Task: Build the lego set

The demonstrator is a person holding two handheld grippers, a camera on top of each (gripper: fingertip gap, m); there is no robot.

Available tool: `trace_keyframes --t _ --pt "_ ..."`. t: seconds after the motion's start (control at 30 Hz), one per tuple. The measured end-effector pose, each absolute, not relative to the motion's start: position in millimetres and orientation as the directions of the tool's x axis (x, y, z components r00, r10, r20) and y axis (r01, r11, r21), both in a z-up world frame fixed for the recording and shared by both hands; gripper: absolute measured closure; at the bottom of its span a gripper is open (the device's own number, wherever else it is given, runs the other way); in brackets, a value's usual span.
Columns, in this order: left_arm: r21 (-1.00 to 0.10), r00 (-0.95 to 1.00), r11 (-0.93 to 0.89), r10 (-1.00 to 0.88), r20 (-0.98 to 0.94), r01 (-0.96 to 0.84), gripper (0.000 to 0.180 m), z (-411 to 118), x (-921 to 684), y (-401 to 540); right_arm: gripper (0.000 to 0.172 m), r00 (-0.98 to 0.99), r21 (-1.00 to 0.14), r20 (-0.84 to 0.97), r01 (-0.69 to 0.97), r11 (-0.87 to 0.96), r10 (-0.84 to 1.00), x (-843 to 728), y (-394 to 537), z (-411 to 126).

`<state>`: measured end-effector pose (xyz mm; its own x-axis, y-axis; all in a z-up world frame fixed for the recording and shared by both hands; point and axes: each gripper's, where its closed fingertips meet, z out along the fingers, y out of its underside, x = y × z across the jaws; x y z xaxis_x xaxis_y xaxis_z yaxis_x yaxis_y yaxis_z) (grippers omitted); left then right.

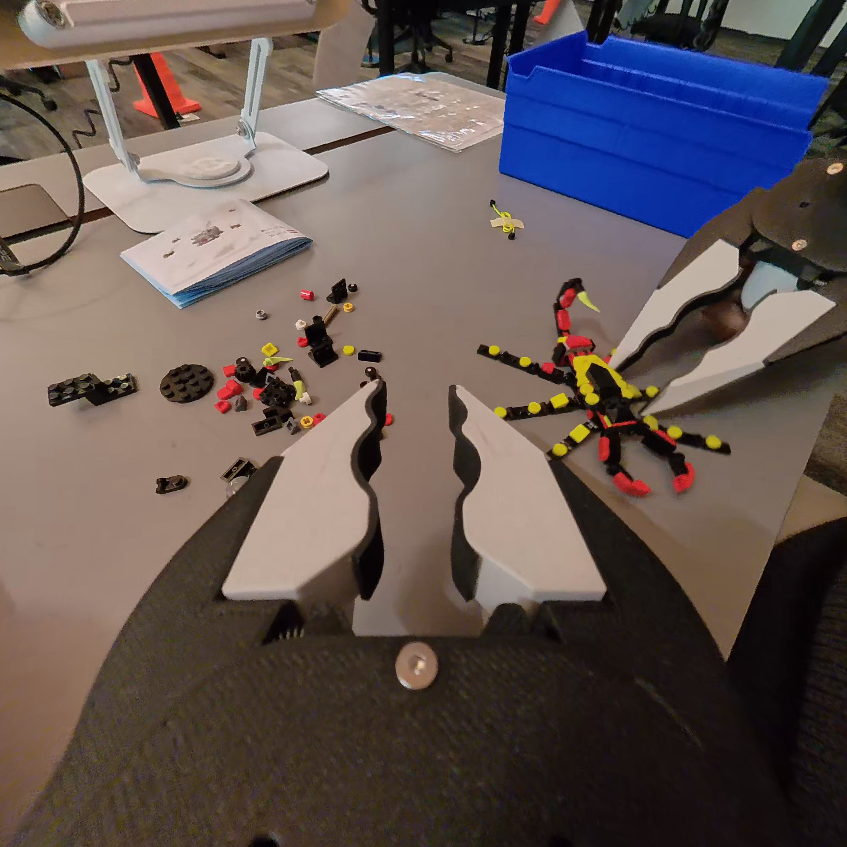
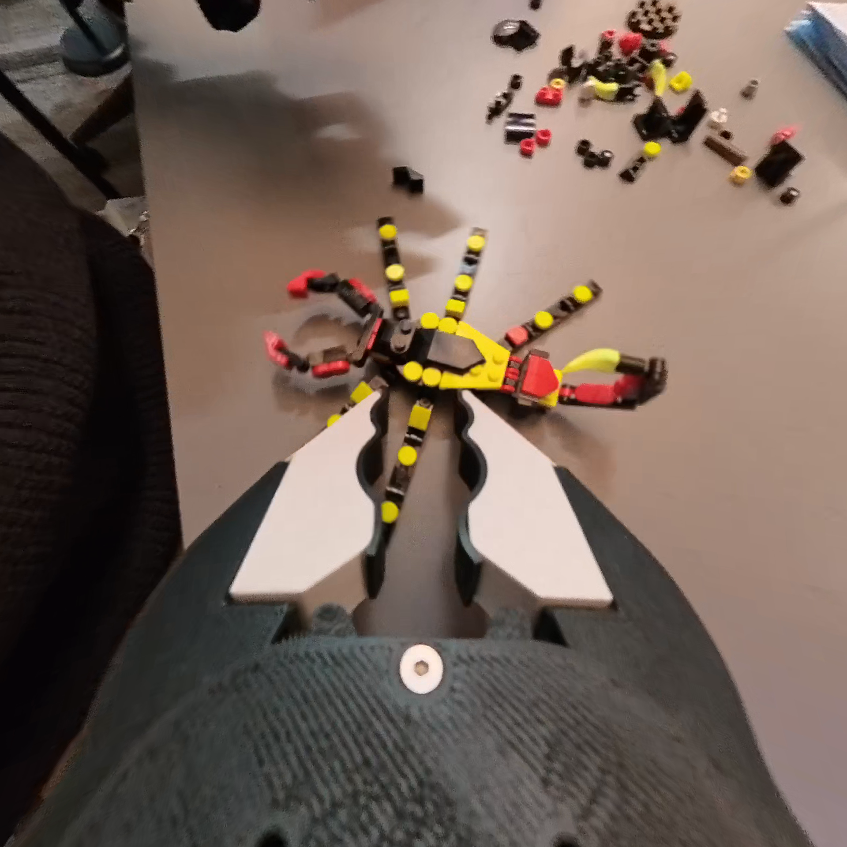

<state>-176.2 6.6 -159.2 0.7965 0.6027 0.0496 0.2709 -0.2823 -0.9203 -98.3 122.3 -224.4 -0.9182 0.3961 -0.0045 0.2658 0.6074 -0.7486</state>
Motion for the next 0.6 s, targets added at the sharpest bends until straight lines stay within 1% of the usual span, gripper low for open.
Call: trace_keyframes --t 0.13,0.23,0.33,0.37,0.43,0.5,0.6 --pt "-0.920 0.796 -0.276 0.603 0.061 0.279 0.156 -159 -176 7 0.140 -0.937 -0.716 0.056 0.203 0.668 0.345 -92 127 -223" --pt "-0.920 0.792 -0.274 0.607 0.059 0.279 0.155 -158 -177 6 0.137 -0.945 -0.654 0.121 0.155 0.741 0.305 -84 137 -212" --pt "-0.921 0.783 -0.270 0.620 0.058 0.282 0.153 -159 -179 4 0.137 -0.947 -0.637 0.247 0.003 0.771 0.208 -84 126 -186" --pt "-0.919 0.782 -0.267 0.619 0.065 0.288 0.153 -160 -180 4 0.136 -0.941 -0.611 0.298 -0.060 0.789 0.159 -87 121 -181" --pt "-0.917 0.785 -0.258 0.613 0.088 0.304 0.153 -160 -179 6 0.138 -0.929 -0.508 0.367 -0.166 0.845 0.038 -96 118 -180" --pt "-0.917 0.782 -0.260 0.618 0.081 0.301 0.153 -159 -181 4 0.131 -0.949 -0.403 0.305 -0.206 0.892 -0.081 -100 118 -189" --pt "-0.921 0.768 -0.275 0.639 0.038 0.275 0.154 -157 -185 -2 0.123 -0.962 -0.309 0.179 -0.253 0.917 -0.206 -107 117 -199"
